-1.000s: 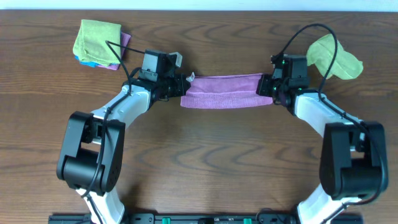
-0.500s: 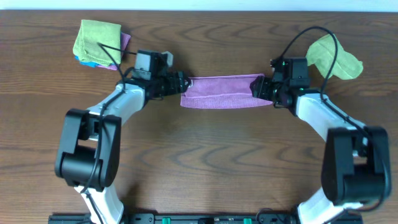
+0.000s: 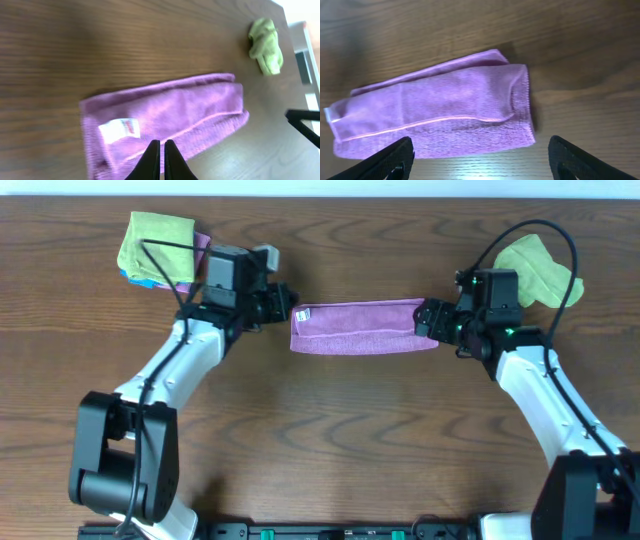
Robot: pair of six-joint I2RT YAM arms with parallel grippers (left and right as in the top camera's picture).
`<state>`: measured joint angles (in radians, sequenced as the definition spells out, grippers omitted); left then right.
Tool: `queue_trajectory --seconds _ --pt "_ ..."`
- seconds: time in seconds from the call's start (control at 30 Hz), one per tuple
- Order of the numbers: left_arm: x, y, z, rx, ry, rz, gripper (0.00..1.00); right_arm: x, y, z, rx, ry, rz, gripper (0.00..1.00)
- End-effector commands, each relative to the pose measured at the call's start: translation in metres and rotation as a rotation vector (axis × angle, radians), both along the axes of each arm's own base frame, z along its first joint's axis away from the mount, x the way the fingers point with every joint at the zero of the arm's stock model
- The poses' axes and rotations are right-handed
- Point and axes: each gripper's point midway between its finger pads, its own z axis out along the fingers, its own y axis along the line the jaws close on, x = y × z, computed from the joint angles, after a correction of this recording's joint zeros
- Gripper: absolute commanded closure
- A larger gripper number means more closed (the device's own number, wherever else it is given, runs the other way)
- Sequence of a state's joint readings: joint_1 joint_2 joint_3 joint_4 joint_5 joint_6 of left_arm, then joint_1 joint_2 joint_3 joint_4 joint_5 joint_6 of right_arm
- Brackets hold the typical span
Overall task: Fold the cloth
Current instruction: 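Regrasp the folded strip ends and bring the right gripper toward the left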
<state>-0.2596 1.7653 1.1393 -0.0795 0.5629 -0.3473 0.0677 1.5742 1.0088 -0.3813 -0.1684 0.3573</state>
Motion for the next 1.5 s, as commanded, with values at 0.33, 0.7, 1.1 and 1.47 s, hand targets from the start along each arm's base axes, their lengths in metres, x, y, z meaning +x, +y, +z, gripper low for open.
queue_trajectory --seconds 0.33,0.7,1.1,1.47 --pt "-0.015 -0.025 -0.084 0.12 0.143 -0.03 0.94 0.007 -0.005 -0.065 0.035 0.141 -0.11 0.1" --pt "-0.021 -0.018 -0.121 0.171 0.215 -0.013 0.94 0.017 0.005 -0.086 0.108 0.155 -0.131 0.18" --pt "-0.021 -0.018 -0.121 0.167 0.224 -0.001 0.94 0.034 0.015 -0.086 0.163 0.096 -0.107 0.71" --pt "-0.023 -0.018 -0.122 0.162 0.242 0.007 0.94 0.044 0.058 -0.036 0.314 -0.035 0.066 0.99"
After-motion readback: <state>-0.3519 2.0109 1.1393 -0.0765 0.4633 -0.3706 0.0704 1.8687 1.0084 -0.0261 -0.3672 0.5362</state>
